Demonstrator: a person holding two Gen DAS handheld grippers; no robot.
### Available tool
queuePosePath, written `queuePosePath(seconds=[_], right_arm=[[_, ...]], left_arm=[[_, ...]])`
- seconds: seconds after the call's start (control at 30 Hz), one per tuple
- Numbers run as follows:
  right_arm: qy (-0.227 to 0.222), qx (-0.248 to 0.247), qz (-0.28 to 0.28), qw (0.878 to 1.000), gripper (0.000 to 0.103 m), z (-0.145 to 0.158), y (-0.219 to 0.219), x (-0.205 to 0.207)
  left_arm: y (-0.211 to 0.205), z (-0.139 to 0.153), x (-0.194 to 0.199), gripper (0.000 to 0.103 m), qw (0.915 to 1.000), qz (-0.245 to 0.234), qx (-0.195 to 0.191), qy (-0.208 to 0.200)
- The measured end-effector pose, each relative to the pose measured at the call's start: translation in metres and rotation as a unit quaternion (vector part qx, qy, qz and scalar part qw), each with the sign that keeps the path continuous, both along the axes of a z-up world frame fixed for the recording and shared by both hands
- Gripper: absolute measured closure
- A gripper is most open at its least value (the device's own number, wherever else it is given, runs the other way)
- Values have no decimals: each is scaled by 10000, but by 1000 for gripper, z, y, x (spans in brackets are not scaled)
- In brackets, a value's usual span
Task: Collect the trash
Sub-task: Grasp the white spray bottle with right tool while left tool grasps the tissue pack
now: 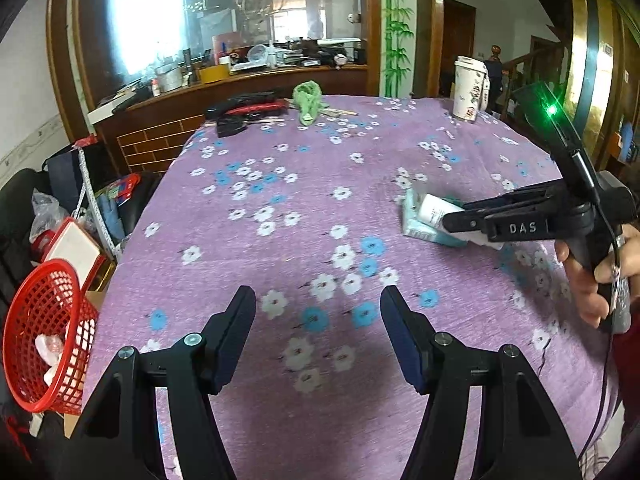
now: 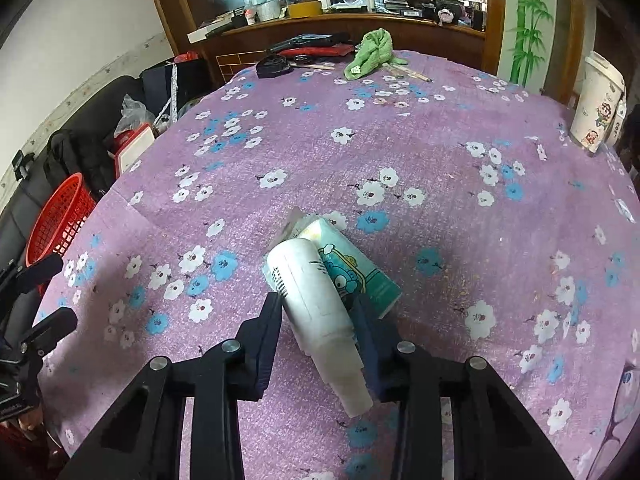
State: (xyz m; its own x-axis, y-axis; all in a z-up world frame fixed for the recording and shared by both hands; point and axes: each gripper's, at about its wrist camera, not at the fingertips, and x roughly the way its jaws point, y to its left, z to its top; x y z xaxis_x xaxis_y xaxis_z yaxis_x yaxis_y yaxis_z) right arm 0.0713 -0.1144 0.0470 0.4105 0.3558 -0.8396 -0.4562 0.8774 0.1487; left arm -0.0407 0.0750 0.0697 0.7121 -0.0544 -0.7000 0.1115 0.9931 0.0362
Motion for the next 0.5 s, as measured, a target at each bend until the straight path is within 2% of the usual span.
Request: queuePosePath(seconds=[0.1,0.3,0.4,0.5], right_arm=[[-208,-211,25,9996,64,-1,7,-5],[-322,-161,12,9993,67,-2,6,-9],[-401,321,-103,9986,68,10,-10,-12],[-566,915,-525,9928,68,26,-41,-10]], left_arm=[[-10,2,6,40,9999,-83,32,48],[-27,2,18,40,9997,-132,10,216],[-36,2,25,40,9994,-191,-1,290],[-47,2,36,40,9989,-255,-37,393]])
